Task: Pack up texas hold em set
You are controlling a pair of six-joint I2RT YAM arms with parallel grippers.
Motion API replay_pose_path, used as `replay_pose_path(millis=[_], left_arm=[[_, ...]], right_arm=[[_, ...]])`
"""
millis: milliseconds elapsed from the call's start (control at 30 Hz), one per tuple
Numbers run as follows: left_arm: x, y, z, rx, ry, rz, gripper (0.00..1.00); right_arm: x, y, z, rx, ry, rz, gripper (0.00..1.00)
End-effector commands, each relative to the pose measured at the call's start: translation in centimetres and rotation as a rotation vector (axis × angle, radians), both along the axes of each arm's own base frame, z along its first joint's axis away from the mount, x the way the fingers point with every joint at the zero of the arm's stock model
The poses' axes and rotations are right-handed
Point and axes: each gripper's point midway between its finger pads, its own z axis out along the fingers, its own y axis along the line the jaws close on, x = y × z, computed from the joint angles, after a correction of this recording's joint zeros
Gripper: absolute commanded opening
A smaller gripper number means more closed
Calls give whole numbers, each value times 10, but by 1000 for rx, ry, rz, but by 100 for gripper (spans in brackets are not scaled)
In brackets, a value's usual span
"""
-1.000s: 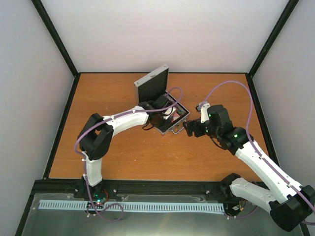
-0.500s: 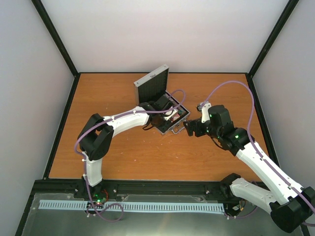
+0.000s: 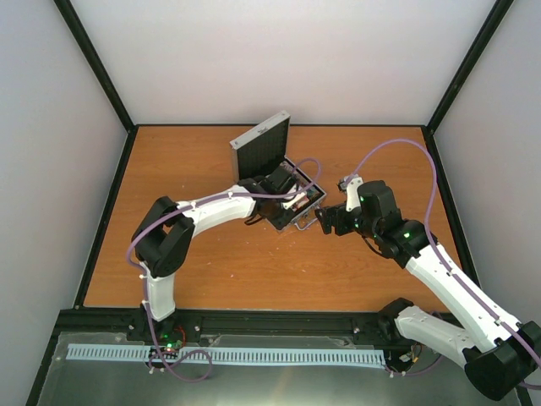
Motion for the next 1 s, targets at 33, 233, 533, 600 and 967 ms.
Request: replay_pose_path(millis=[33, 233, 533, 600, 967], left_arm=[[3, 21, -31, 107, -31, 4, 1], [-13, 32, -57, 128, 20, 7, 1], [-31, 48, -84, 165, 67, 7, 1], [-34, 53, -87, 171, 71, 10, 1], [-53, 76, -101, 196, 99, 70, 1]], right_arm=[[0, -2, 3, 11, -19, -7, 94], [0, -2, 3, 10, -16, -6, 94], [1, -2, 4, 12, -11, -11, 94], [0, -3, 3, 15, -5, -17, 94], [-4, -5, -1, 40, 53, -59, 94]])
